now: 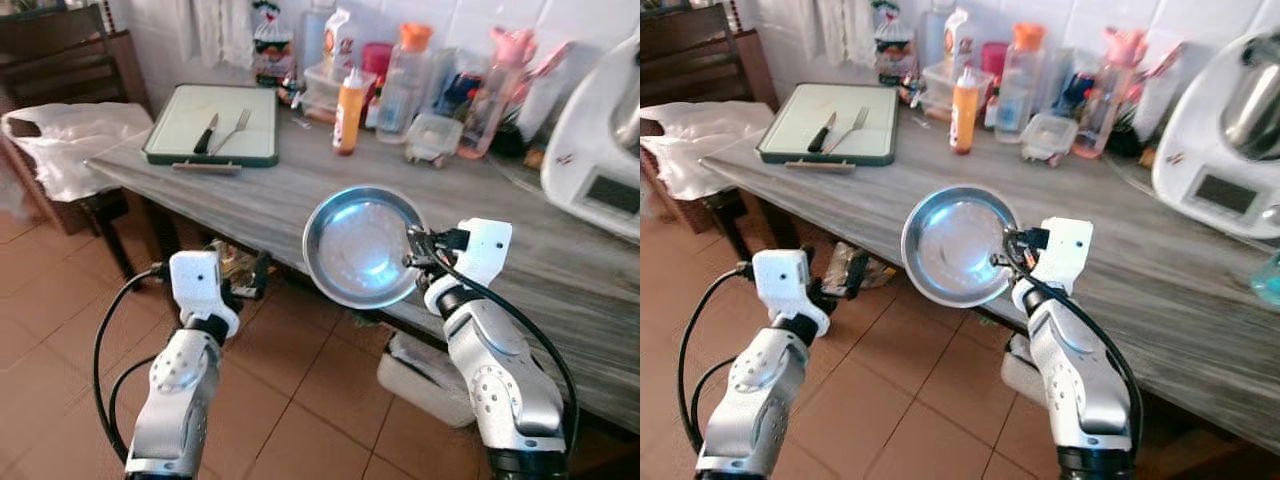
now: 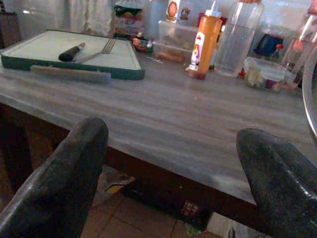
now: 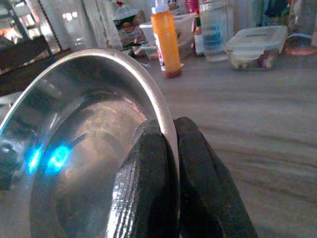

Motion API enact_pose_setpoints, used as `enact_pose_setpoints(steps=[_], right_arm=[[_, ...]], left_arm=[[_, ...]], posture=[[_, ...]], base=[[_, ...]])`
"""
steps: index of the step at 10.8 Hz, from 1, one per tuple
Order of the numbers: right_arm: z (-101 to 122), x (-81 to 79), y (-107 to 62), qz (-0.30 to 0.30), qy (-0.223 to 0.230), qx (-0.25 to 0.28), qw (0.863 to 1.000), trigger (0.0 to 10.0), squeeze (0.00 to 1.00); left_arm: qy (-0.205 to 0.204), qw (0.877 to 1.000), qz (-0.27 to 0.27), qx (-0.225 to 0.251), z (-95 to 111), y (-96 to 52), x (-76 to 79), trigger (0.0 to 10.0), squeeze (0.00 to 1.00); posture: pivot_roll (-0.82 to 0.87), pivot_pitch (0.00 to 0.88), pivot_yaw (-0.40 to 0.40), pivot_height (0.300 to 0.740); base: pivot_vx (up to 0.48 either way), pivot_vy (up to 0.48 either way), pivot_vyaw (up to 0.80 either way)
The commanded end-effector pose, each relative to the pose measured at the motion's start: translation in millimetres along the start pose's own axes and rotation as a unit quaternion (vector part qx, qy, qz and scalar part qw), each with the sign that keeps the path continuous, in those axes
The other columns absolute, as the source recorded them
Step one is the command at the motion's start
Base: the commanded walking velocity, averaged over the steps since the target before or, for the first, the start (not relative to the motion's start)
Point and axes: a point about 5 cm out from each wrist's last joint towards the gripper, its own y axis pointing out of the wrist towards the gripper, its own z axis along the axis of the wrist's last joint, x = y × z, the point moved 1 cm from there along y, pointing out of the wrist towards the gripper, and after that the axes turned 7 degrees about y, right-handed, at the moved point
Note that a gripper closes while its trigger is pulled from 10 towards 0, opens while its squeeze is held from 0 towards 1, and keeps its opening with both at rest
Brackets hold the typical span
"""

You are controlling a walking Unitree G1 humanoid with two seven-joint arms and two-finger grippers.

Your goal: Setting the table

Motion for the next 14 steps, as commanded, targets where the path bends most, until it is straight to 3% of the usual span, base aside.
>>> enact_pose_setpoints(steps=[1,7,14], right_arm=[[3,3.7,-1.4,-0.011,0.0,0.013,1.0,10.0,0.0],[8,20.5,-18.3,-0.078,0.006,0.038,0.996,10.0,0.0],[13,24.1,-20.6,-0.083,-0.006,0.034,0.996,10.0,0.0]], left_arm=[[0.008,1.0,-0.015,0.007,7,3.0,3.3,10.0,0.0],[0.01,0.998,-0.061,0.008,9,7.7,16.3,10.0,0.0],[-0.015,0.997,-0.078,0.009,6,6.0,23.9,10.0,0.0]], posture=[[0.03,0.036,-0.025,0.74],[-0.01,0.055,0.032,0.74],[-0.03,0.065,0.014,0.74]], base=[[0.0,0.0,0.0],[0.0,0.0,0.0],[0.0,0.0,-0.61]])
